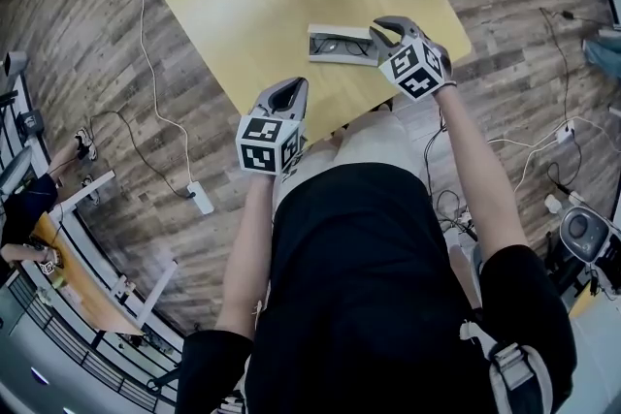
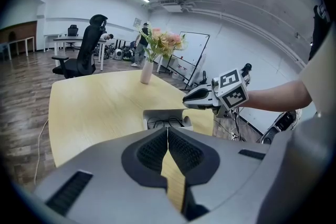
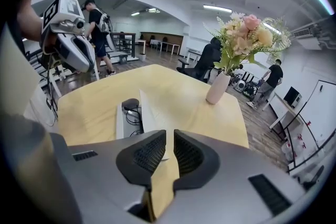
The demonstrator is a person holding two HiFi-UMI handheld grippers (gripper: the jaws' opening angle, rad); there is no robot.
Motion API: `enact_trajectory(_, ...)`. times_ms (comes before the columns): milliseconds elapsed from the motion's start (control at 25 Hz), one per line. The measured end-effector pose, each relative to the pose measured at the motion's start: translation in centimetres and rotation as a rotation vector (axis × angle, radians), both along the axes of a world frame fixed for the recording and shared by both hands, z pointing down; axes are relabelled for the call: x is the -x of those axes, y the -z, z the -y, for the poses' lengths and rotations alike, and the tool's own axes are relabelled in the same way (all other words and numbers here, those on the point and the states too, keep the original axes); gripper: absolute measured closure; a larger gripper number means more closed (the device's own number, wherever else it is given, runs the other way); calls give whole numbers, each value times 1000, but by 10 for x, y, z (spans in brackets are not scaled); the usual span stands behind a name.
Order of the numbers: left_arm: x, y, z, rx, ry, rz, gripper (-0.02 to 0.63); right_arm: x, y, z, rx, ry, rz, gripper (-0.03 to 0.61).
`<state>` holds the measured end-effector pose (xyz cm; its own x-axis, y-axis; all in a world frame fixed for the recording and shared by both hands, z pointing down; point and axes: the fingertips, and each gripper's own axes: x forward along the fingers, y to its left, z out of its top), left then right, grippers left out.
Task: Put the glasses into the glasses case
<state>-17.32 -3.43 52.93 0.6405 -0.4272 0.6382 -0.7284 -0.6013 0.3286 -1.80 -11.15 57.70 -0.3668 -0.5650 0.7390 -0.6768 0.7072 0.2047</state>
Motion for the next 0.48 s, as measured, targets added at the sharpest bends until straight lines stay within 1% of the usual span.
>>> enact_trajectory(480,2,-1,-9,-5,-9,7,591,15,-10,-23,26,43,8,515)
